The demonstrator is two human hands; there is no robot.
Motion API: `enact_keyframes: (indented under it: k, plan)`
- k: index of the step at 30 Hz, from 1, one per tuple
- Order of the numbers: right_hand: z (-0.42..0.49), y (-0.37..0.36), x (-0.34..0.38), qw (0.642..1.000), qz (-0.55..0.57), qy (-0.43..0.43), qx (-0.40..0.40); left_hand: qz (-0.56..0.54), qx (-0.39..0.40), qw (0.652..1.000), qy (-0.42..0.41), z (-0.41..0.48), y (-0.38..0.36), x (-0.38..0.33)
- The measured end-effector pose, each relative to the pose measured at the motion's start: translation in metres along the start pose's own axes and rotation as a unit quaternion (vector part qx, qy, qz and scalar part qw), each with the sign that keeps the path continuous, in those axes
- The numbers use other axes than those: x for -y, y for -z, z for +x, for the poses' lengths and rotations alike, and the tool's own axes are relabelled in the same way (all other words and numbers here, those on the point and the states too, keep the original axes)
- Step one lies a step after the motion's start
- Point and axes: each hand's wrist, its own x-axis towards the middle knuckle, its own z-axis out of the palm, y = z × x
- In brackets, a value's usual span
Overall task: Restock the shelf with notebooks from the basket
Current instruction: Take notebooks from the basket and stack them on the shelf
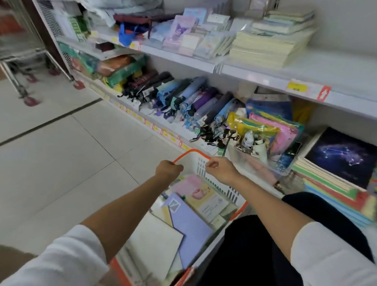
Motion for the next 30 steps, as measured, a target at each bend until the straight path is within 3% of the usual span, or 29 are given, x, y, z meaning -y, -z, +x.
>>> enact_keyframes:
  k: [7, 12, 16, 21, 23, 28, 30]
  plan:
    - [0.006, -0.056, -0.032, 0.985, -0.119, -0.057, 0.110, -0.081, 0.000, 0.991, 0.103, 0.019, -0.006, 0.079]
    - [0.009, -0.079, -0.036, 0.976, -0.160, -0.056, 0.134, -0.139, -0.008, 0.971, 0.194, 0.020, -0.001, 0.144]
    - [0.012, -0.085, -0.034, 0.972, -0.184, -0.050, 0.136, -0.052, 0.033, 0.968, 0.244, 0.015, 0.003, 0.188]
    - [0.008, -0.089, -0.038, 0.972, -0.182, -0.061, 0.135, 0.042, 0.126, 0.959, 0.249, 0.009, -0.018, 0.217]
    - [0.006, -0.088, -0.040, 0.972, -0.182, -0.063, 0.137, 0.102, 0.125, 0.961, 0.226, 0.008, -0.031, 0.219]
    - [0.005, -0.086, -0.038, 0.970, -0.188, -0.064, 0.138, 0.227, 0.079, 0.970, 0.021, 0.010, -0.047, 0.207]
    - [0.005, -0.087, -0.039, 0.970, -0.186, -0.067, 0.143, 0.241, 0.064, 0.968, -0.017, 0.006, -0.053, 0.199]
